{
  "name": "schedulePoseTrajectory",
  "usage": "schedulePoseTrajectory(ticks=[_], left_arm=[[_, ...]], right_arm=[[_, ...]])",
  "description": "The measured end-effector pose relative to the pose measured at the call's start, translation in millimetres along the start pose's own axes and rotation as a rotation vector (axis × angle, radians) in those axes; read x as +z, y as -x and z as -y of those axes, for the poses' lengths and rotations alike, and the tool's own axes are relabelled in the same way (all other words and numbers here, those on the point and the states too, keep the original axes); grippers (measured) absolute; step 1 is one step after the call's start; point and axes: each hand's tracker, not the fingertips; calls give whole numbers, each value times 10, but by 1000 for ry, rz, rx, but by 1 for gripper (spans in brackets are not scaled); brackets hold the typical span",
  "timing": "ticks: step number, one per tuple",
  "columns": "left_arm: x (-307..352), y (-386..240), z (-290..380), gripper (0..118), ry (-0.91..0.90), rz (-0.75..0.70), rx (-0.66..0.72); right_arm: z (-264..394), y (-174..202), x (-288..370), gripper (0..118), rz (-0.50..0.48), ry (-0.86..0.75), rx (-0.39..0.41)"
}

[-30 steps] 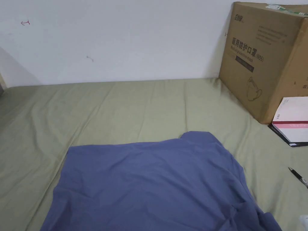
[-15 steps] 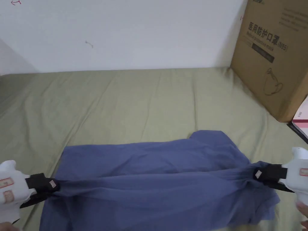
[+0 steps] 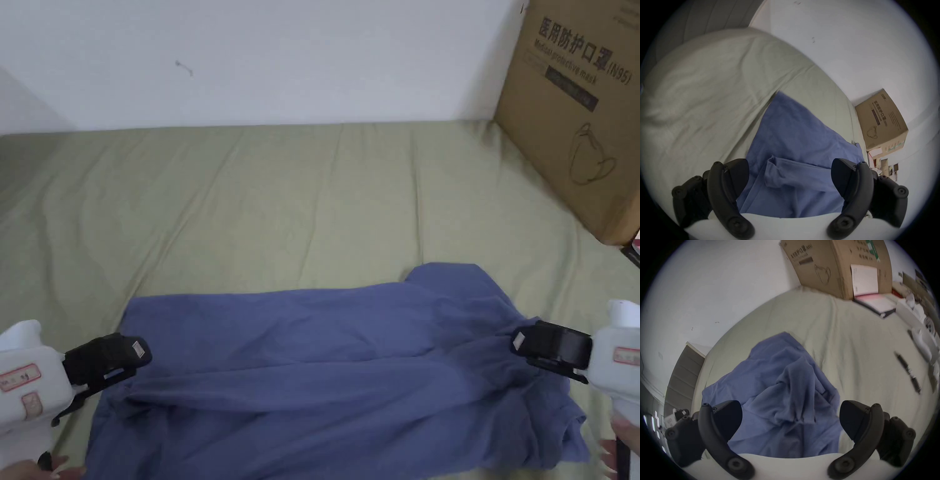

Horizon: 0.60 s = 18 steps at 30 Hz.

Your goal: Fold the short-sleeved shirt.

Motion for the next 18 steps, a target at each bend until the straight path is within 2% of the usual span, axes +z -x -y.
schedulePoseTrajectory(ticks=[4,5,6,7,9,10,11,12,14,16,18], left_arm=[[653,-375,265,105,-213,-32,-197],[803,-451,360,100,-252,-39,-239],[950,-515,460,84,-282,-30,-276],[1083,-559,556,63,-297,-18,-302],[1276,-599,706,7,-303,9,-343],[1330,-610,766,0,-268,4,-358],[1387,-612,836,0,-271,-7,-368],[1433,-608,883,0,-270,-15,-393],[1521,-603,933,0,-261,-9,-416],[1472,-522,835,0,-212,-49,-402],[1234,-375,634,0,-40,-79,-318]], right_arm=[[236,233,678,117,-57,-188,138],[327,292,826,115,-73,-240,143],[426,356,984,108,-80,-281,168],[531,414,1128,94,-85,-323,191],[705,485,1332,30,-147,-356,211],[766,515,1389,13,-137,-361,211],[819,554,1426,13,-106,-362,208],[862,554,1499,0,-67,-374,194],[820,426,1454,0,-209,-291,129],[817,401,1468,0,-188,-285,74],[759,336,1452,0,-274,-264,0]])
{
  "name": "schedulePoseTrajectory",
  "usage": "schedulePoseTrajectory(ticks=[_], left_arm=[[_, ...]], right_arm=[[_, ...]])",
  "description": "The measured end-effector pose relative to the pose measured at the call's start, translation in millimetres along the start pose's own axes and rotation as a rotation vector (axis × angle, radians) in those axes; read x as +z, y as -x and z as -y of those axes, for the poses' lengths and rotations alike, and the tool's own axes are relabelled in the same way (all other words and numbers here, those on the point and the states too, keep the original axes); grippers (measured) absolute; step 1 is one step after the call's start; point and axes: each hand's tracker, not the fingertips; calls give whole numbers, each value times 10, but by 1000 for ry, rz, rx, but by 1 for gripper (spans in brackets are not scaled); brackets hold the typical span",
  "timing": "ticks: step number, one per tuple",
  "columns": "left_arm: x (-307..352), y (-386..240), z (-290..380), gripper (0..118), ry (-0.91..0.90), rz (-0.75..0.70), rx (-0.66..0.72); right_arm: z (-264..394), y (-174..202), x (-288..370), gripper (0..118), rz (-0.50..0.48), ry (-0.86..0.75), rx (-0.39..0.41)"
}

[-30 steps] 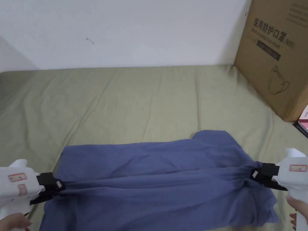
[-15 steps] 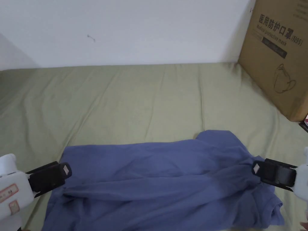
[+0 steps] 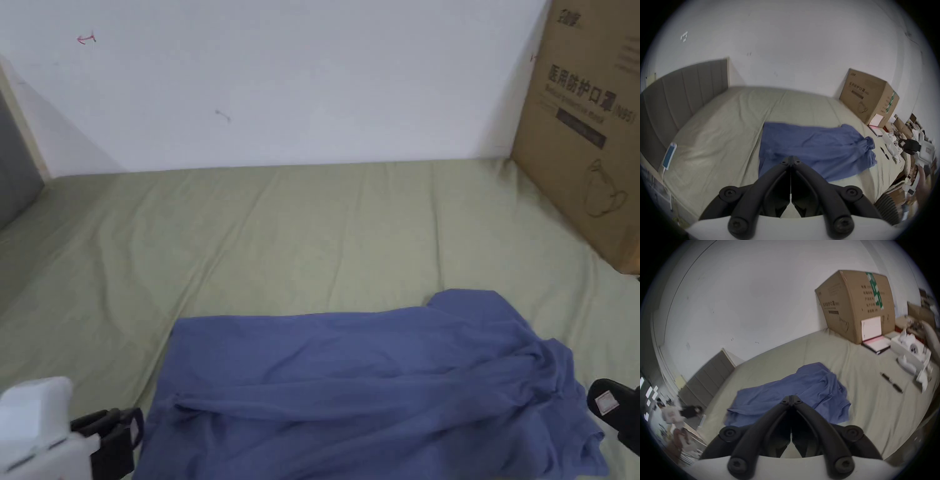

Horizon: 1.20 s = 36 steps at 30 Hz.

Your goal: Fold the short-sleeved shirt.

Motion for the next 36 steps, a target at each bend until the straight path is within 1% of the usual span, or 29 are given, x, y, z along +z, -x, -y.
schedulePoseTrajectory(ticks=[2,3,4,5,7,8,9,11,14,15,16,17,18,20,21,23,24,25,26,27,28,29,30,31,32,33,34,35,36], left_arm=[[-396,222,-93,0,201,9,108],[-558,321,-74,0,238,13,140],[-725,404,-55,3,267,-4,143],[-870,474,-46,17,278,-10,119],[-1165,549,19,96,320,-80,58],[-1302,605,72,114,356,-121,56],[-1386,652,100,113,355,-156,55],[-1558,728,168,112,370,-141,92],[-1775,766,272,118,403,-112,105],[-1841,754,307,118,412,-98,80],[-1873,701,340,118,428,-147,27],[-1870,682,345,118,421,-154,9],[-1840,643,354,118,405,-152,45],[-1838,607,352,118,410,-168,35],[-1801,595,349,117,406,-166,35],[-1687,519,299,116,372,-202,-18],[-1601,464,274,106,346,-205,-50],[-1504,408,244,90,312,-215,-91],[-1412,374,218,68,290,-214,-121],[-1335,383,173,27,281,-159,-130],[-1279,371,163,4,292,-164,-114],[-1227,385,129,4,284,-132,-93],[-1178,413,88,4,281,-102,-56],[-1136,435,52,4,270,-99,-28],[-1096,452,19,4,262,-95,-8],[-1058,470,-13,4,255,-82,16],[-1008,459,-49,4,248,-71,30],[-982,457,-69,4,245,-68,35],[-960,438,-85,4,244,-70,26]], right_arm=[[-19,-106,-44,0,-79,17,-133],[-6,-127,-62,0,-95,24,-187],[6,-142,-82,0,-96,25,-212],[8,-140,-111,0,-80,42,-205],[30,-219,-158,0,-81,59,-203],[41,-202,-166,0,-56,66,-190],[41,-185,-171,0,-36,69,-169],[35,-138,-179,0,8,61,-143],[-43,-121,-189,0,94,0,-136],[-39,-53,-147,0,108,-58,-133],[-48,-58,-105,0,99,-125,-140],[-60,-95,-80,0,58,-170,-187],[-81,-155,-76,0,3,-182,-254],[-111,-472,-204,0,-207,-22,-470],[-70,-544,-307,0,-249,28,-531],[5,-534,-355,0,-184,40,-503],[20,-562,-342,0,-154,34,-494],[16,-599,-321,0,-193,-10,-519],[13,-648,-309,0,-217,-42,-580],[26,-690,-303,0,-254,-77,-678],[9,-763,-349,0,-352,-89,-787],[-9,-833,-391,0,-323,-65,-842],[-53,-874,-444,0,-277,-26,-852],[-99,-897,-490,1,-202,0,-811],[-155,-908,-535,17,-111,29,-743],[-222,-938,-618,63,-53,103,-649],[-267,-990,-734,96,-28,206,-568],[-276,-854,-808,110,4,287,-497],[-291,-831,-919,111,79,357,-422]])
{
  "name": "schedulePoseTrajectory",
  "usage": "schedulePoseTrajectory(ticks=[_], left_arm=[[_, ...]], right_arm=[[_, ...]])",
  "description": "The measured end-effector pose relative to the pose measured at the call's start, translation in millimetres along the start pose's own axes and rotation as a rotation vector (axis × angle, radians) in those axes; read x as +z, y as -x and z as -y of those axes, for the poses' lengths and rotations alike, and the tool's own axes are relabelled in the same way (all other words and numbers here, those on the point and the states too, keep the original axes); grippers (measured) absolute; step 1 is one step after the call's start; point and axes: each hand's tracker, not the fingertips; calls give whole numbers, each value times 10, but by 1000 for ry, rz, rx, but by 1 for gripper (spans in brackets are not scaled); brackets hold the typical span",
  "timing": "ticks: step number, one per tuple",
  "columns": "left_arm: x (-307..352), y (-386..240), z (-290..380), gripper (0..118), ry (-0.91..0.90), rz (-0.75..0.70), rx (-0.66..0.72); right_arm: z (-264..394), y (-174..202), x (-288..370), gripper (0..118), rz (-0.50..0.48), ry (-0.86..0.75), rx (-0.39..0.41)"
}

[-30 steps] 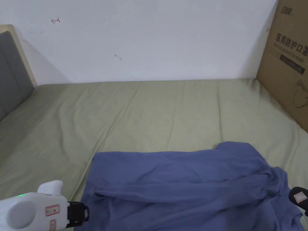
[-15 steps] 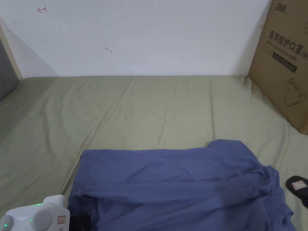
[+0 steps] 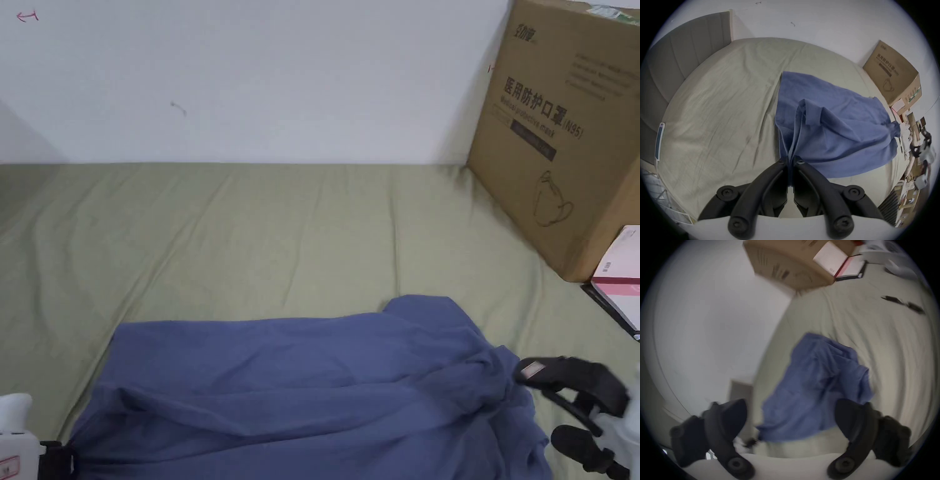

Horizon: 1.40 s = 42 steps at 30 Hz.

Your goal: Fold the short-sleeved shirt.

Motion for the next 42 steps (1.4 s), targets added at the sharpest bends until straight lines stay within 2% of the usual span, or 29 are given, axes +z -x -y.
schedulePoseTrajectory(ticks=[2,5,6,8,9,10,11,12,13,14,20,22,25,27,32,34,35,37,38,40,42], left_arm=[[34,-65,-10,4,-4,-6,-29],[39,-136,-1,4,2,-28,-72],[12,-132,3,4,4,-30,-73],[-25,-116,13,4,14,-34,-69],[-41,-103,22,4,21,-39,-61],[-60,-82,26,4,27,-43,-54],[-60,-74,31,4,29,-43,-50],[-56,-72,35,4,29,-43,-48],[-48,-71,40,4,26,-45,-46],[-45,-63,38,4,23,-45,-44],[196,-45,0,4,-9,-18,-25],[343,-12,42,4,-18,-7,-19],[545,63,217,4,13,2,-50],[653,128,414,4,48,-3,-70],[633,309,901,4,151,34,-2],[509,367,1009,5,197,42,27],[460,401,1037,11,201,68,66],[448,487,1058,93,191,81,144],[403,571,1065,114,198,94,166],[502,636,1044,113,133,122,191],[615,633,983,114,101,125,226]], right_arm=[[-41,25,-212,111,200,55,138],[-58,0,-583,111,429,130,392],[-36,-10,-700,111,474,152,442],[-100,-209,-913,104,468,219,447],[-84,-217,-966,83,464,246,427],[-67,-216,-1008,66,452,277,413],[-33,-211,-977,61,522,264,447],[-19,-175,-918,43,522,223,489],[-19,-149,-868,18,485,221,495],[-37,-133,-826,9,469,224,500],[39,-9,-359,8,376,158,486],[85,-38,-126,8,347,155,456],[293,-131,215,8,298,182,473],[519,-161,396,8,304,205,477],[901,-405,494,8,298,240,457],[983,-475,400,9,322,248,411],[964,-520,340,14,334,245,360],[966,-518,328,84,335,252,300],[980,-486,334,104,345,260,296],[961,-380,417,106,331,242,323],[932,-233,489,106,370,209,362]])
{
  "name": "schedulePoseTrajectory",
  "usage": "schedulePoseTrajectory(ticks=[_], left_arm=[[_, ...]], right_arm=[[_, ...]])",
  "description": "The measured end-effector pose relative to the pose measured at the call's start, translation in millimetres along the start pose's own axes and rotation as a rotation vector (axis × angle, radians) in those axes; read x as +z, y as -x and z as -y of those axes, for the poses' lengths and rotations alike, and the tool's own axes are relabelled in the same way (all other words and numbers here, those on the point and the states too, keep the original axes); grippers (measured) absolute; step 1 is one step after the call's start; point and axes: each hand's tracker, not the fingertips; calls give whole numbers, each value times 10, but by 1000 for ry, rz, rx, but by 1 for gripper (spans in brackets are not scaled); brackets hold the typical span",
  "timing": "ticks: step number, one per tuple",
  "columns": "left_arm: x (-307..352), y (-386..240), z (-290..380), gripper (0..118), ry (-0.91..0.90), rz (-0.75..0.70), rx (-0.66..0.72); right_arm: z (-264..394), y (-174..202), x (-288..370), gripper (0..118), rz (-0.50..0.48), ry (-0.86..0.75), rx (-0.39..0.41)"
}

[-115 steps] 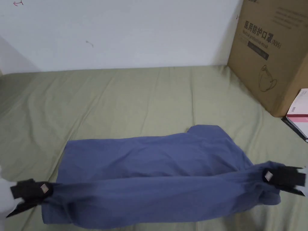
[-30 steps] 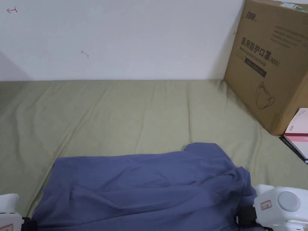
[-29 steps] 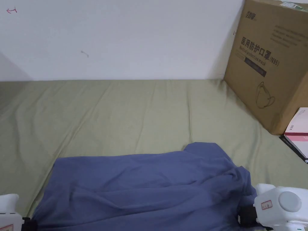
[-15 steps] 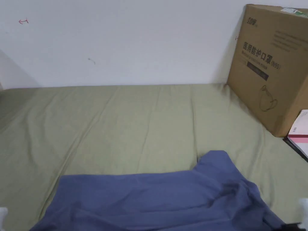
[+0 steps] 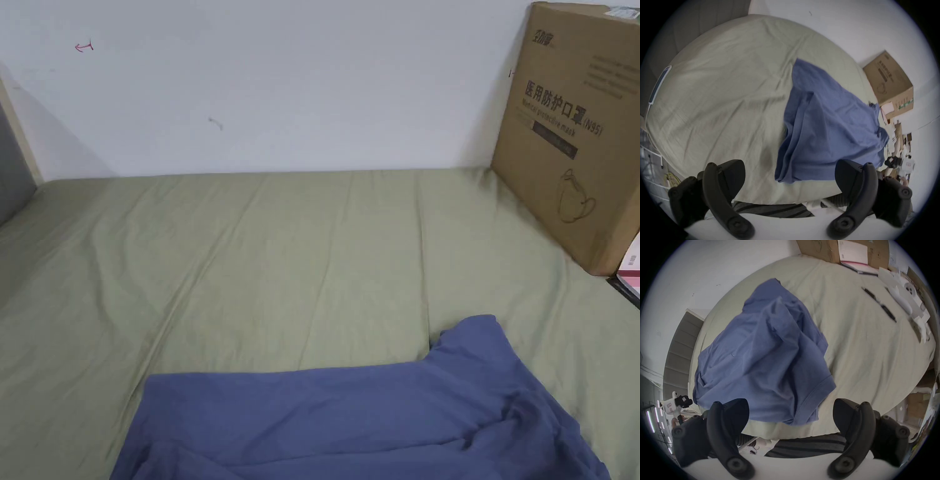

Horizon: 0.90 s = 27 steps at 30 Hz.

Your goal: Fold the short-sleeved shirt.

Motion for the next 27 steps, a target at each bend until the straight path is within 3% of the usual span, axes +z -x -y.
schedulePoseTrajectory(ticks=[4,8,9,10,11,12,13,14,16,17,18,22,25,26,27], left_arm=[[354,-313,-148,114,-176,-18,-91],[708,-812,-203,113,-459,-98,-276],[756,-905,-209,108,-505,-88,-299],[786,-976,-218,98,-538,-69,-312],[790,-1038,-248,80,-560,-15,-311],[769,-1082,-274,41,-558,32,-305],[734,-1124,-309,1,-572,49,-297],[662,-1181,-347,0,-623,19,-267],[587,-1163,-566,0,-600,42,-252],[511,-1154,-707,0,-573,54,-241],[431,-1144,-837,0,-560,49,-233],[-276,-954,-1628,0,-170,-7,-256],[-810,-778,-1910,0,-82,-86,-315],[-977,-727,-1983,2,-72,-96,-348],[-1104,-672,-2036,33,-74,-102,-352]], right_arm=[[-124,213,331,106,14,-150,50],[-189,583,758,106,-127,-423,88],[-202,660,830,102,-158,-486,103],[-205,748,898,94,-179,-553,108],[-213,850,954,77,-208,-619,125],[-277,704,847,38,-235,-663,134],[-306,751,865,6,-236,-689,154],[-338,734,829,1,-231,-710,130],[-449,666,753,0,-316,-703,117],[-493,1011,770,0,-355,-693,85],[-519,1075,749,0,-370,-688,68],[-655,1008,523,0,-440,-627,3],[-688,900,331,0,-455,-551,-52],[-704,864,275,0,-418,-526,-53],[-712,839,228,0,-404,-512,-57]])
